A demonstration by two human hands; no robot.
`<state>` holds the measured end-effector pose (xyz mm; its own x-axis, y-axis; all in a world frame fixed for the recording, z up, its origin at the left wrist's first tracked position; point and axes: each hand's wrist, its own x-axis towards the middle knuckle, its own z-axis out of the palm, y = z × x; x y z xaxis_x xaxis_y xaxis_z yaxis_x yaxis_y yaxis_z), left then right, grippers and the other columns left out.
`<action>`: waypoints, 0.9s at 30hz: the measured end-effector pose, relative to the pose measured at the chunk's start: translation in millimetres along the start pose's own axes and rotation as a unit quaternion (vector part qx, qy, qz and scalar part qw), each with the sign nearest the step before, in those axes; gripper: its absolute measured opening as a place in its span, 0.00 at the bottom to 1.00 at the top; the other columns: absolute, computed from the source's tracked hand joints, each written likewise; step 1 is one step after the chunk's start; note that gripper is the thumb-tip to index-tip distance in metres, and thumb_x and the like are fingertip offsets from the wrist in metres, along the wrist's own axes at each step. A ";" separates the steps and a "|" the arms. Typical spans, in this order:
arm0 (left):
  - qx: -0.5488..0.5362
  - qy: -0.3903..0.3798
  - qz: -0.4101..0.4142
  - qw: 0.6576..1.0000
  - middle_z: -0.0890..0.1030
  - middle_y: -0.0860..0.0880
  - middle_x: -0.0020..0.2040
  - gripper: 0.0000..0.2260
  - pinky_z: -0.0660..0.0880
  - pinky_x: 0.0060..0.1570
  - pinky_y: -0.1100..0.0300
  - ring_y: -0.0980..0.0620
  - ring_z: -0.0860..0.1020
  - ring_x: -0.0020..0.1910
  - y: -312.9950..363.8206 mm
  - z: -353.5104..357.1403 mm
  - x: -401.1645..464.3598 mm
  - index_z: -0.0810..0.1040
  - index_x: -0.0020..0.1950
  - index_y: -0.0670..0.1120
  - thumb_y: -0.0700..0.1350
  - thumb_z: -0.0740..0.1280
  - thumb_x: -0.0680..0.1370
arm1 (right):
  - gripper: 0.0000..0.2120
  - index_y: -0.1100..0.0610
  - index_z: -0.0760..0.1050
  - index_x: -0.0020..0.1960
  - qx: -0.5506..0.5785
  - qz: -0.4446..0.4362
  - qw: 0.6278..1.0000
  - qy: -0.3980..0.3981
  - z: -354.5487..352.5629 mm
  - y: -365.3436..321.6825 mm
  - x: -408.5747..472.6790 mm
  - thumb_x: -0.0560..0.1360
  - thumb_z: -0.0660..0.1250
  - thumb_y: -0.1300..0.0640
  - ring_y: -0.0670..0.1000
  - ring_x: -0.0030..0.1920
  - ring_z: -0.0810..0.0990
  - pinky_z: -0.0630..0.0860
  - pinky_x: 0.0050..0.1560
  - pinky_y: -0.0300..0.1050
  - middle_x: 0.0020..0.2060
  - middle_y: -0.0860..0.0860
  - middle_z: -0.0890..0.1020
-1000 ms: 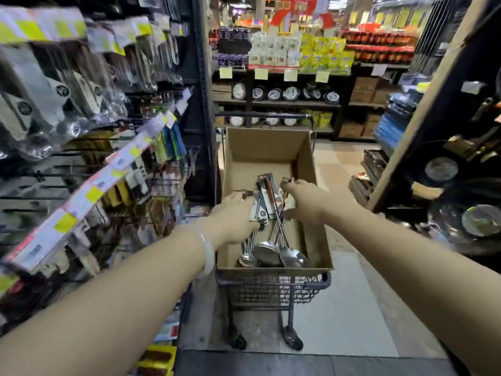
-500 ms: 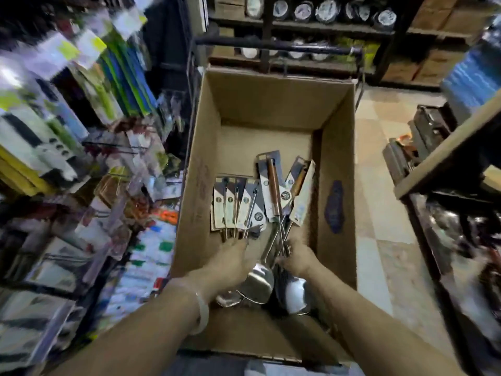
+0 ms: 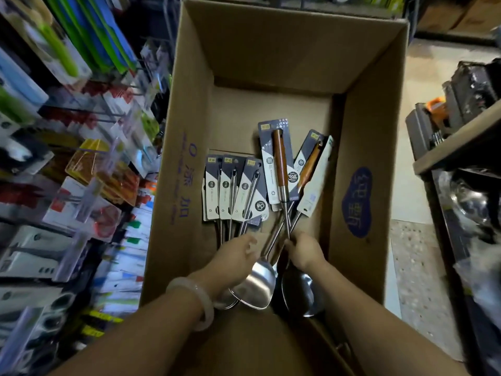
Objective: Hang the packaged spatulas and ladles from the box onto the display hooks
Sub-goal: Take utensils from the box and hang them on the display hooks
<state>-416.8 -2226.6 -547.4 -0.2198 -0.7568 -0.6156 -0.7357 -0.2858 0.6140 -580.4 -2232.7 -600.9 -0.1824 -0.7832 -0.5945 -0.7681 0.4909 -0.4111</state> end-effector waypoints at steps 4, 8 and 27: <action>-0.030 0.005 0.014 0.999 0.77 0.46 0.61 0.15 0.70 0.62 0.58 0.48 0.75 0.60 11.0 2.0 -1.2 0.71 0.65 0.42 0.42 0.61 0.78 | 0.08 0.61 0.73 0.48 0.052 -0.053 0.996 0.039 -23.7 -18.2 -13.6 0.78 0.62 0.55 0.59 0.49 0.78 0.73 0.49 0.48 0.45 0.61 0.80; -0.162 -0.007 0.038 0.986 0.78 0.47 0.47 0.14 0.72 0.56 0.56 0.48 0.77 0.51 29.9 4.0 -6.7 0.71 0.62 0.38 0.35 0.62 0.77 | 0.13 0.54 0.66 0.34 0.168 -0.097 0.981 0.030 -41.7 -56.3 -29.1 0.76 0.64 0.58 0.51 0.33 0.71 0.69 0.38 0.42 0.29 0.50 0.72; -0.235 0.180 -0.008 0.955 0.69 0.46 0.32 0.12 0.71 0.39 0.57 0.47 0.73 0.38 -6.2 -43.1 -14.6 0.72 0.56 0.45 0.33 0.60 0.77 | 0.05 0.58 0.78 0.47 0.154 0.058 0.984 -0.075 16.0 -29.5 -23.6 0.73 0.69 0.57 0.51 0.46 0.77 0.74 0.49 0.45 0.47 0.53 0.81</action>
<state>-381.4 -2239.1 -520.9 0.0857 -0.8790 -0.4690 -0.3494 -0.4674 0.8121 -543.7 -2222.6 -585.8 -0.1481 -0.6608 -0.7358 -0.5209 0.6846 -0.5099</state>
